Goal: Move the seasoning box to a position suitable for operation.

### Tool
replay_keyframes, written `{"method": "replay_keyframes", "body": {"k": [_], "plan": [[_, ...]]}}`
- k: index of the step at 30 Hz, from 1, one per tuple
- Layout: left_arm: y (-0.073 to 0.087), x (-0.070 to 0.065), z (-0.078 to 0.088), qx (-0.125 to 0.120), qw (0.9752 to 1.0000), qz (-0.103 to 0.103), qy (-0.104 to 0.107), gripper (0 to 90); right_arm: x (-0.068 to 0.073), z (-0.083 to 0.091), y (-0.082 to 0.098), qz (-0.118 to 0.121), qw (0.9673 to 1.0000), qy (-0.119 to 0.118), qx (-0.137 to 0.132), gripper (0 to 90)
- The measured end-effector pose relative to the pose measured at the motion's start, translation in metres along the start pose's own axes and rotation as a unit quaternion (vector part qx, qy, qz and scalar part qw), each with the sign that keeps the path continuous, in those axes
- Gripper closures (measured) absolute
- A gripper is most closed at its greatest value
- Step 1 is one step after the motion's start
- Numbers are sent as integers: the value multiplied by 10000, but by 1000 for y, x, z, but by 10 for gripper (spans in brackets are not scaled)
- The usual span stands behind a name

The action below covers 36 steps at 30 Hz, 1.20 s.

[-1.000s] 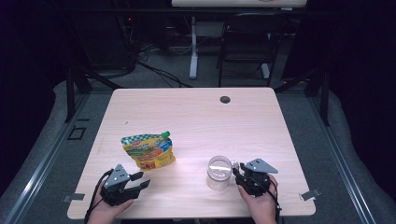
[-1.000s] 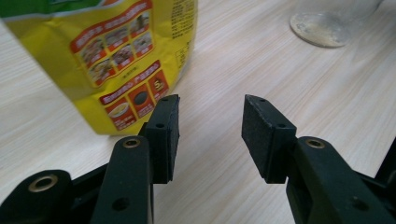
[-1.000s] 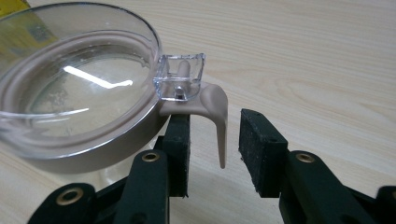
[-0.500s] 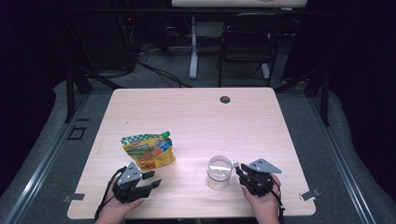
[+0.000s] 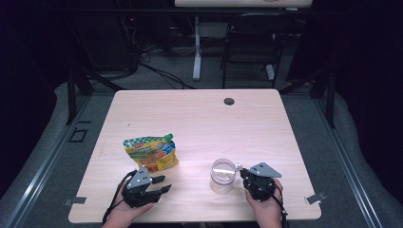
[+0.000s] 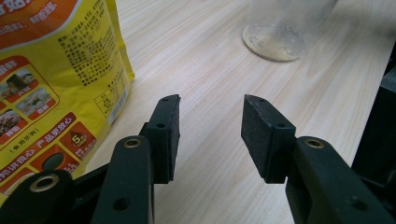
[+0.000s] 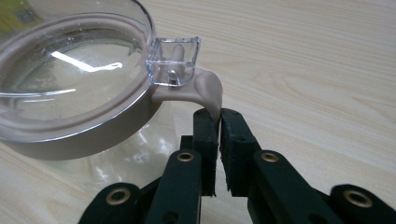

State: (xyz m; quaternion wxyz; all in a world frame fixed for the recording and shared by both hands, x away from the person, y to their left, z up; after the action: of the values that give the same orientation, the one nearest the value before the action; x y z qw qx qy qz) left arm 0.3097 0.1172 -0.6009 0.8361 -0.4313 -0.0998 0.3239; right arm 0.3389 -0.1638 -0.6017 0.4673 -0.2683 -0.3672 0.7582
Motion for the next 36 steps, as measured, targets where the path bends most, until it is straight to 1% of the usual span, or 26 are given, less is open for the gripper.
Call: {"method": "replay_keyframes", "body": {"k": [2, 3, 5, 7, 10, 11, 12, 13, 15, 16, 17, 18, 20, 22, 24, 25, 26, 28, 29, 31, 32, 36], "plan": [[-2, -2, -1, -48, 10000, 50, 24, 571, 3, 3, 2, -34, 10000, 38, 29, 845], [-3, -4, -3, -52, 10000, -9, 17, 571, 4, 4, 2, -20, 10000, 25, 56, 843], [-4, -6, -4, -42, 10000, 0, 52, 571, 5, 5, 3, -22, 10000, 8, 63, 841], [-7, -8, -7, -57, 10000, -38, 48, 571, 9, 8, 4, 2, 9999, -56, 94, 835], [-11, -13, -12, -41, 9999, -58, 120, 571, 10, 10, 5, 22, 9999, -110, 116, 821], [-15, -15, -15, -57, 9998, -83, 146, 571, 12, 14, 5, 2, 9998, -187, 113, 794], [-15, -15, -15, -57, 9998, -83, 146, 572, 13, 16, 5, 0, 9996, -236, 141, 783], [-17, -17, -17, -66, 9998, -86, 170, 572, 13, 16, 5, 0, 9996, -236, 141, 783], [-21, -19, -20, -84, 9997, -51, 229, 586, 15, 24, 3, 38, 9996, -274, 82, 763], [-22, -20, -21, -78, 9997, -50, 206, 592, 17, 27, 2, 5, 9995, -305, 63, 756], [-25, -23, -23, -82, 9996, -37, 284, 600, 17, 30, 0, -5, 9995, -303, 28, 752], [-25, -23, -23, -82, 9996, -37, 284, 608, 17, 30, 0, -5, 9995, -303, 28, 752], [-28, -25, -27, -64, 9995, -54, 314, 624, 19, 36, -5, -74, 9994, -313, -84, 753], [-29, -26, -28, -69, 9994, -42, 323, 634, 18, 38, -6, -87, 9995, -304, -87, 757], [-31, -27, -30, -69, 9994, -13, 335, 651, 18, 39, -8, -182, 9992, -345, -128, 761], [-32, -28, -31, -47, 9994, -16, 349, 669, 17, 40, -8, -210, 9991, -347, -97, 761], [-34, -30, -34, -51, 9993, -10, 382, 680, 15, 41, -12, -271, 9988, -361, -165, 769], [-36, -33, -36, -37, 9993, -40, 381, 698, 12, 43, -16, -360, 9984, -347, -271, 777], [-36, -33, -36, -37, 9993, -40, 381, 710, 12, 43, -16, -360, 9984, -347, -271, 777], [-38, -35, -39, -19, 9992, -62, 383, 721, 8, 46, -22, -410, 9980, -338, -345, 782], [-41, -38, -42, -18, 9992, -57, 399, 749, 6, 47, -27, -448, 9976, -352, -398, 789], [-43, -41, -46, 10, 9991, -87, 418, 780, 5, 45, -31, -453, 9974, -374, -424, 800]]}}
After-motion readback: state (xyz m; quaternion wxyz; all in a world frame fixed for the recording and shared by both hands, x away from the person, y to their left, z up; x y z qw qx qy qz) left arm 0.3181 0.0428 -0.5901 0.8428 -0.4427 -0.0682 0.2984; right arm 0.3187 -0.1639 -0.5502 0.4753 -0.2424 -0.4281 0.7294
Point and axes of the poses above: each handheld gripper's, and its own axes: z roughly backward along the jaws, y roughly out of its underside, x roughly to its left, the point moved 10 cm from there along -z, roughly forward along the jaws, and after that the axes turned 4 degrees about z, right-handed, at the moved point
